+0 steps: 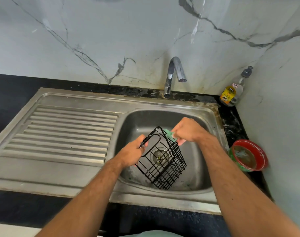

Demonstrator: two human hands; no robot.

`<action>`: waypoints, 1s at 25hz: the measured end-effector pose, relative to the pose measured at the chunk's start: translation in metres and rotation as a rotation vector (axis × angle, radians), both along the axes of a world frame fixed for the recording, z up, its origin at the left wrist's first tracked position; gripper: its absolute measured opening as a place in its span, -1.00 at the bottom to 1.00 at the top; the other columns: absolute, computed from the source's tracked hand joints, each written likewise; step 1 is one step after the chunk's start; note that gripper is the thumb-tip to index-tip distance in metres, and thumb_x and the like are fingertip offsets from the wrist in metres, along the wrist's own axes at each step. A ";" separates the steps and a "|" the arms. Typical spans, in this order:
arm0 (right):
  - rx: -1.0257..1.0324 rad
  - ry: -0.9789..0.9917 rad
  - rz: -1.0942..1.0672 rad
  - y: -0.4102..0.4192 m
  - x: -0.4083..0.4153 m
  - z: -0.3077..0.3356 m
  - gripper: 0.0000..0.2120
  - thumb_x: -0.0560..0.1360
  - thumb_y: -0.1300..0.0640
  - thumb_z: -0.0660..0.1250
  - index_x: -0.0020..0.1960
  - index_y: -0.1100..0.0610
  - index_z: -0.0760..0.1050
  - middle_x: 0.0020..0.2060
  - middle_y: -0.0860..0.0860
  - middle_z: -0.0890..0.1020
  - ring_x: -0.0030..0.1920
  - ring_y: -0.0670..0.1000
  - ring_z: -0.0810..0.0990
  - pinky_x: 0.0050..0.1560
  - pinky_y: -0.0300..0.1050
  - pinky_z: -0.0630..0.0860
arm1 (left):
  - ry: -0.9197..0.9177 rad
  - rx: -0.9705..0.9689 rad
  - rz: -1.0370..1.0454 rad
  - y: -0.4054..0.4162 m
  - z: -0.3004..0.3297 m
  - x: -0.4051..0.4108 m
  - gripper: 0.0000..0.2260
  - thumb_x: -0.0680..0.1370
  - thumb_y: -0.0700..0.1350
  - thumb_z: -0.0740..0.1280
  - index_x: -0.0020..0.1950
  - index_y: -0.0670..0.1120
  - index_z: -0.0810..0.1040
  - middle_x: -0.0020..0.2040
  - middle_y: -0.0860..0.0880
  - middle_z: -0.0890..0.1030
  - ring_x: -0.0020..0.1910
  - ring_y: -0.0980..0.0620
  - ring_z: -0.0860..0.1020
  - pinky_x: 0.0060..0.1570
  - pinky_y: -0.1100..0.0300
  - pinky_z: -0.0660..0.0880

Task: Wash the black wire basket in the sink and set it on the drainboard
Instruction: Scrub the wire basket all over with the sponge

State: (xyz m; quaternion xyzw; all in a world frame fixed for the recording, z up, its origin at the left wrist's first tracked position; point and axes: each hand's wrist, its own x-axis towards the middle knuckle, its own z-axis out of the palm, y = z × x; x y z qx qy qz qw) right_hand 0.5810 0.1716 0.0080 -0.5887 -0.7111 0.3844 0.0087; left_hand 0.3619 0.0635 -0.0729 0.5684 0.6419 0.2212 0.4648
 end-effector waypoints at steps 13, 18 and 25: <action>-0.119 -0.051 -0.166 0.005 -0.001 -0.009 -0.80 0.36 0.30 0.30 -0.05 0.29 0.62 -0.21 0.15 0.68 -0.36 0.06 0.73 -0.06 -0.09 0.63 | 0.057 0.003 -0.049 0.008 -0.001 0.009 -0.93 0.72 0.01 0.13 0.06 0.09 0.36 -0.21 -0.04 0.42 -0.28 -0.01 0.41 -0.23 -0.06 0.61; -0.156 -0.024 -0.137 0.012 0.002 -0.010 -0.85 0.43 0.20 0.36 -0.04 0.24 0.57 -0.32 0.02 0.57 -0.29 0.03 0.74 -0.10 -0.03 0.42 | 0.077 0.004 -0.060 0.010 0.001 0.009 -0.86 0.71 -0.05 0.13 -0.02 0.15 0.34 -0.22 -0.04 0.42 -0.29 0.01 0.42 -0.29 0.06 0.60; -0.299 0.335 -0.221 0.013 -0.005 -0.032 -0.68 0.51 0.40 0.31 0.11 0.10 0.68 0.11 0.04 0.69 0.15 0.07 0.64 0.10 0.05 0.64 | 0.038 -0.007 -0.040 0.009 -0.001 0.003 -0.95 0.72 -0.04 0.13 0.10 0.08 0.37 -0.11 -0.06 0.49 -0.25 0.02 0.43 -0.22 0.03 0.60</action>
